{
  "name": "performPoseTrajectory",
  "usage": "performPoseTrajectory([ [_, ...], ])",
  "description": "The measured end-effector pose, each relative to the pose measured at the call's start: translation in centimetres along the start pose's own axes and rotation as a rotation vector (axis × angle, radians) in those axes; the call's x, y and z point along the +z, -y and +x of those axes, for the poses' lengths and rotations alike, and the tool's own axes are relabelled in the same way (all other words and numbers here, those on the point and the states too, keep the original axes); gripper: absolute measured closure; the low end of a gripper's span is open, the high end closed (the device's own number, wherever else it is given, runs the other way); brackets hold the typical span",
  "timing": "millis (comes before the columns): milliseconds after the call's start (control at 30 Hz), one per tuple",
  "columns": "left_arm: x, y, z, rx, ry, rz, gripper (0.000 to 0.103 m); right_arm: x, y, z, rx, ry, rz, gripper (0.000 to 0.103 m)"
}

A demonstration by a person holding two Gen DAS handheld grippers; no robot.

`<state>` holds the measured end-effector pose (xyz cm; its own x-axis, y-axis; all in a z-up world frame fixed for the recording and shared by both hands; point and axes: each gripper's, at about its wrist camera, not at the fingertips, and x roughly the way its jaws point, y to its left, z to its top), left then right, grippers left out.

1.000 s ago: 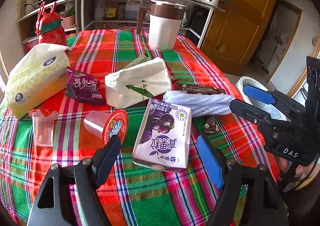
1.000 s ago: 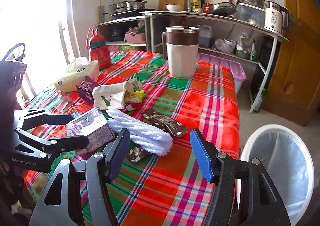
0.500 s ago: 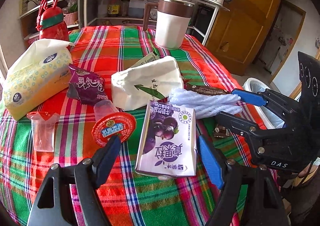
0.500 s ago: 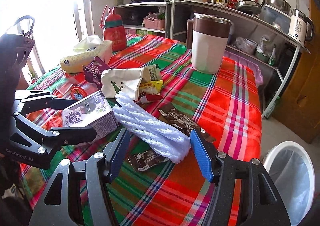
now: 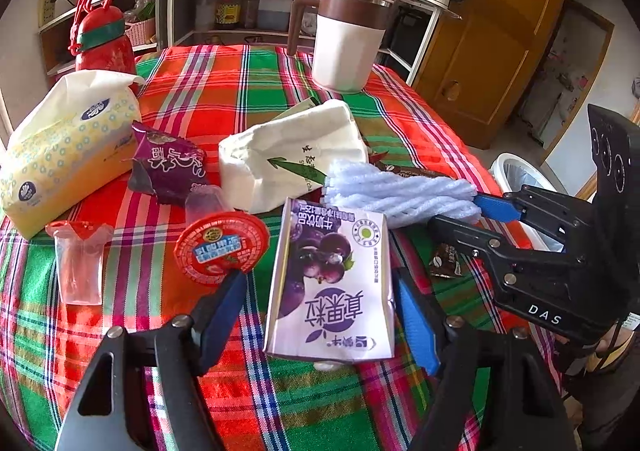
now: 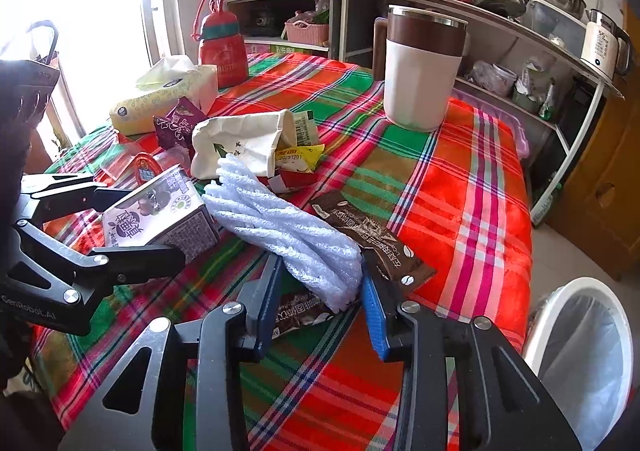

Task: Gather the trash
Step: 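Grasp another white foam net with the right tool while the left tool grasps the purple grape juice carton, then carry the foam net and juice carton over the bin and open both tools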

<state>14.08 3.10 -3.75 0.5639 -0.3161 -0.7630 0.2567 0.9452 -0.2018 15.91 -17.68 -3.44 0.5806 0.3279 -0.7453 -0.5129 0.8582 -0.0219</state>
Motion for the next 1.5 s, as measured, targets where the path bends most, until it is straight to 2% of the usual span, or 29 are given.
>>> performPoseTrajectory([
  [133, -0.1, 0.2, -0.2, -0.005, 0.004, 0.002, 0.042, -0.1, 0.1, -0.3, 0.014, 0.007, 0.022, 0.077],
  [333, -0.4, 0.5, -0.6, -0.010, 0.016, 0.002, 0.043, -0.6, 0.2, -1.3, 0.024, 0.028, 0.052, 0.083],
  [700, -0.2, 2.3, -1.9, -0.031, 0.052, 0.026, 0.043, -1.8, 0.7, -4.1, 0.011, 0.084, 0.134, 0.084],
  [1133, 1.7, 6.9, -2.5, -0.082, 0.088, 0.091, 0.043, -4.7, 4.2, -9.3, -0.097, 0.169, 0.280, 0.084],
  [1500, 3.7, 14.6, -1.0, -0.186, 0.082, 0.196, 0.043, -7.9, 9.2, -13.1, -0.227, 0.194, 0.396, 0.084],
])
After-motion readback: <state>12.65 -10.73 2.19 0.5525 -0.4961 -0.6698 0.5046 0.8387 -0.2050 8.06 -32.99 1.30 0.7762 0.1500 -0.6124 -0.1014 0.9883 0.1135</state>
